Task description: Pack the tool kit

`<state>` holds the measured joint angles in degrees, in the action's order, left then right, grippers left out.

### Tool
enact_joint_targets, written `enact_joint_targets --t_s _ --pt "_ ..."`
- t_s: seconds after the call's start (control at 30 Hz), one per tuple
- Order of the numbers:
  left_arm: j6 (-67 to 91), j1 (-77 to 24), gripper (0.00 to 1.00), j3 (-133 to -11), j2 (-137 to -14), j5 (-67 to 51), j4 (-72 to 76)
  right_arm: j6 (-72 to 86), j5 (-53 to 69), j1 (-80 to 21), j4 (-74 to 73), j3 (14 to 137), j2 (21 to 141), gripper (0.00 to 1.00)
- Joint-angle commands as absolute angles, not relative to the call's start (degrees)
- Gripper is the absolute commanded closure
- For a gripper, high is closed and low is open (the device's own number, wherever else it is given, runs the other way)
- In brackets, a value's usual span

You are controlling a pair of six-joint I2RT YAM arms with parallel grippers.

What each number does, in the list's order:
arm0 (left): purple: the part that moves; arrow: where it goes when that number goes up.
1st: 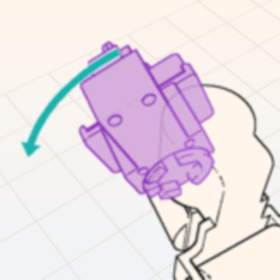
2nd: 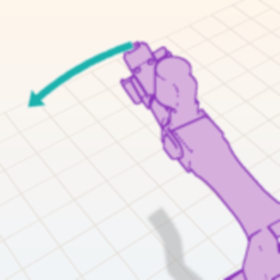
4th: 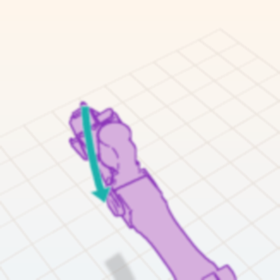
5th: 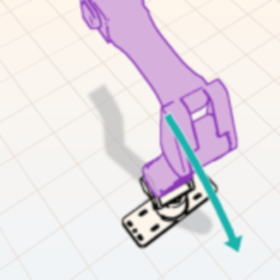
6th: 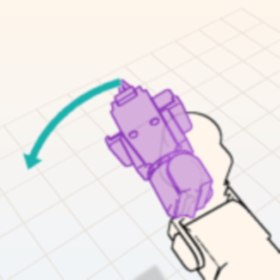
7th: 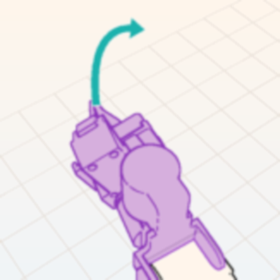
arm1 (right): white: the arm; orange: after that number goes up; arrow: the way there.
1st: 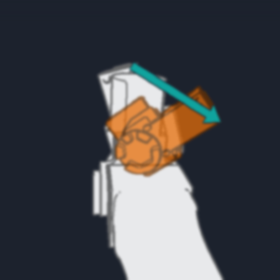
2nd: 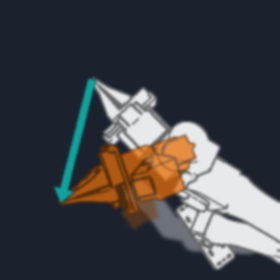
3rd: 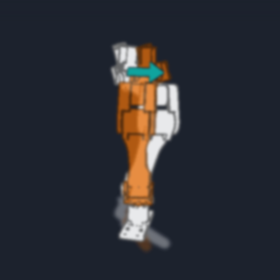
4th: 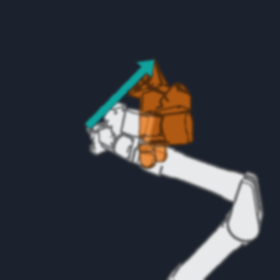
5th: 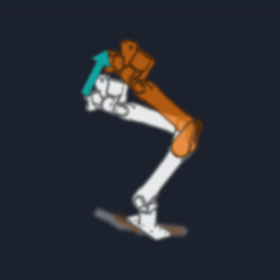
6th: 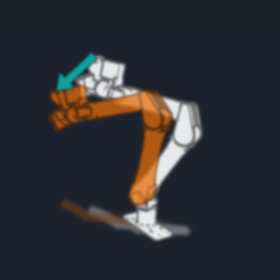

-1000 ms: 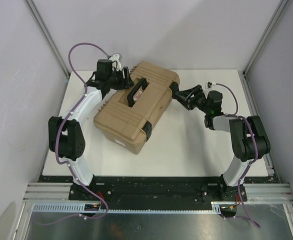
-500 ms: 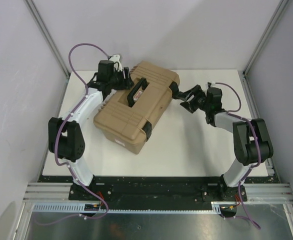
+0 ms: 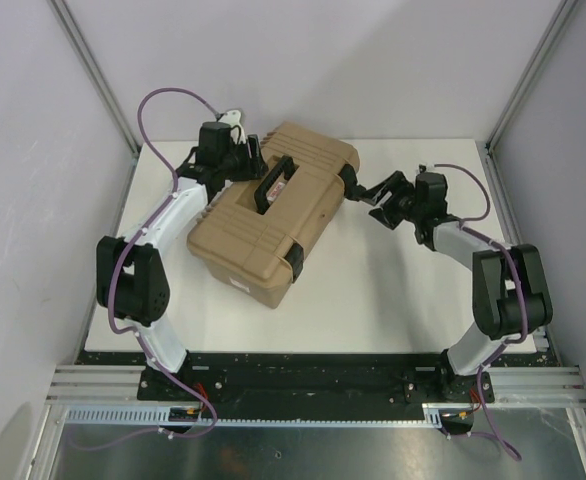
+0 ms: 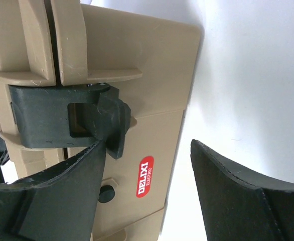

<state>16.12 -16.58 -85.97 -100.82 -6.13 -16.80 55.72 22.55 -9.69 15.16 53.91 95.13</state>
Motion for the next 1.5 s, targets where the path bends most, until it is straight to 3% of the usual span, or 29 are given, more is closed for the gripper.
enact_joint_targets --t_s 0.0,0.3,0.5,1.07,1.47 --pt "21.8 -21.3 0.82 -81.8 -103.5 -12.4 -28.3 50.2 18.9 -7.4 8.6 56.9 90.0 0.29" --pt "26.1 -21.5 0.63 -79.2 -103.1 -14.8 -28.5 37.2 9.6 -8.5 -20.5 73.8 93.7 0.59" --pt "34.0 -22.0 0.61 -75.5 -102.5 -21.6 -28.3 34.2 -1.6 -13.7 -34.3 82.0 99.0 0.73" --pt "46.8 -24.8 0.7 -67.6 -100.7 -30.9 -25.5 34.0 -12.6 -17.4 -46.7 100.2 110.6 0.79" --pt "44.6 -25.3 0.68 -68.5 -103.1 -32.2 -25.1 30.4 -7.5 -14.5 -44.8 102.4 115.0 0.81"
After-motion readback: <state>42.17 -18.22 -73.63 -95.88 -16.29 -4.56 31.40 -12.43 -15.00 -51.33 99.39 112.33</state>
